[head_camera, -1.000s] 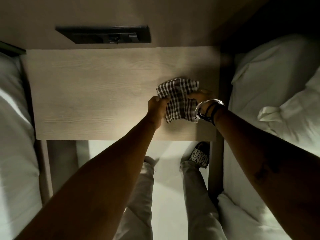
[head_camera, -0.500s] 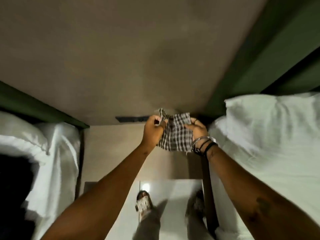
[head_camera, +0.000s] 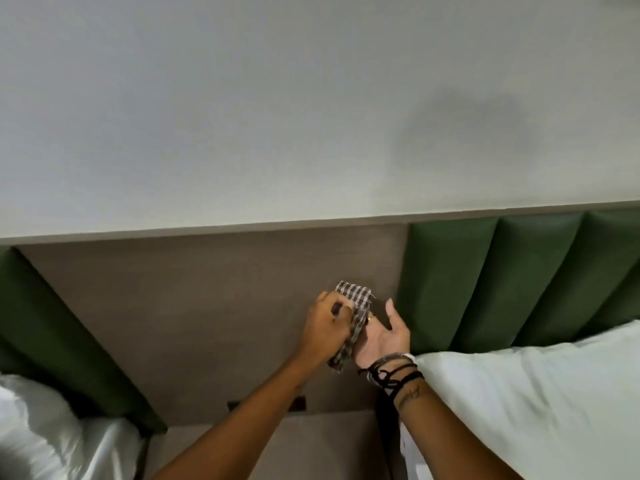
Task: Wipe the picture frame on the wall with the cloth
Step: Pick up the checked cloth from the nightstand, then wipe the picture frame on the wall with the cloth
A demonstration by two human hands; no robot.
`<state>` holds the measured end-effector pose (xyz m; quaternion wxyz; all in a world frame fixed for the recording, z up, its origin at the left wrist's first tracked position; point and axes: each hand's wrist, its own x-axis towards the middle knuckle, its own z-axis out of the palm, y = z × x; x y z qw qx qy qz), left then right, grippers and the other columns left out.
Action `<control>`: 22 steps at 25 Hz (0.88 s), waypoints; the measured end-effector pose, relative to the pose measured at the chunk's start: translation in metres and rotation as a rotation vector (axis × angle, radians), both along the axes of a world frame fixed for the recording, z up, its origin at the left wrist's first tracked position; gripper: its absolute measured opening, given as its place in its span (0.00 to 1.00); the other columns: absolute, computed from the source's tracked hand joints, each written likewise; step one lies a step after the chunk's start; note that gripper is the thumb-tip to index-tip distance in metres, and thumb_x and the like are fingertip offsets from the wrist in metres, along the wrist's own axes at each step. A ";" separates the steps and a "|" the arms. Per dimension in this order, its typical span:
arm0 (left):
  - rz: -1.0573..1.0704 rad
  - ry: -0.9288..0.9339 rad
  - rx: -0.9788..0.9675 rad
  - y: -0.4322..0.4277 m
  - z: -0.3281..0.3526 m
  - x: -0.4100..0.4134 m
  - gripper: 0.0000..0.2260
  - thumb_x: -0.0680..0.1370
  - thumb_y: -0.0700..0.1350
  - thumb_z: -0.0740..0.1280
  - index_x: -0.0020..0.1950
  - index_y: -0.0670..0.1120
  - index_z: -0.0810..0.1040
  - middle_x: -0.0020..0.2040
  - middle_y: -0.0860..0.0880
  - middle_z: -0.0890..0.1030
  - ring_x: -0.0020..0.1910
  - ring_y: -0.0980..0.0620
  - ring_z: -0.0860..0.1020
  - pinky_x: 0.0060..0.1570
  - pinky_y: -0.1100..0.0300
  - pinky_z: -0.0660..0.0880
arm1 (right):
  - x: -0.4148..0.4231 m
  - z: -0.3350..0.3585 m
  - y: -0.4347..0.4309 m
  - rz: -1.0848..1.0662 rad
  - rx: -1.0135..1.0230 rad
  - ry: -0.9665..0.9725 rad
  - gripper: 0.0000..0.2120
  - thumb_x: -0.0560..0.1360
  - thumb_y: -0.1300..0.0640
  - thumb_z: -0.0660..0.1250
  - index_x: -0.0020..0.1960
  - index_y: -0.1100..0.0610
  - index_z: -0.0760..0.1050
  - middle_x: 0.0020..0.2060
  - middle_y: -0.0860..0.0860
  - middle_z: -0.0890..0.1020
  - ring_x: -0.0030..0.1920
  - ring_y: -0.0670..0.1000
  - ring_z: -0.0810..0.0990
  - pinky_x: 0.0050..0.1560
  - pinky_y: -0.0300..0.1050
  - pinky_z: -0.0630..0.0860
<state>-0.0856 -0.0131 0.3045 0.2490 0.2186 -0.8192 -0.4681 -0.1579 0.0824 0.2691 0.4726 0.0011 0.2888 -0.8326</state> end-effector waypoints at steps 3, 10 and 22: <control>0.021 0.199 0.225 -0.011 0.035 0.011 0.08 0.80 0.45 0.63 0.43 0.47 0.77 0.33 0.50 0.77 0.28 0.53 0.73 0.26 0.63 0.69 | -0.003 0.020 0.004 -0.088 -0.103 -0.022 0.48 0.65 0.25 0.60 0.70 0.60 0.68 0.69 0.65 0.73 0.70 0.66 0.70 0.67 0.67 0.66; -0.145 0.368 -0.074 -0.033 0.127 -0.004 0.10 0.81 0.55 0.60 0.47 0.51 0.77 0.32 0.48 0.76 0.28 0.51 0.76 0.27 0.66 0.71 | -0.037 0.081 0.026 -0.417 -0.340 -0.044 0.44 0.63 0.27 0.65 0.66 0.59 0.72 0.65 0.63 0.76 0.63 0.66 0.75 0.59 0.68 0.71; -0.234 0.452 -1.340 0.037 0.332 -0.171 0.32 0.79 0.66 0.44 0.79 0.50 0.57 0.81 0.48 0.55 0.80 0.50 0.52 0.77 0.48 0.47 | -0.175 0.279 0.216 -1.094 -0.374 0.267 0.28 0.73 0.28 0.53 0.51 0.50 0.75 0.40 0.46 0.79 0.41 0.43 0.79 0.50 0.42 0.76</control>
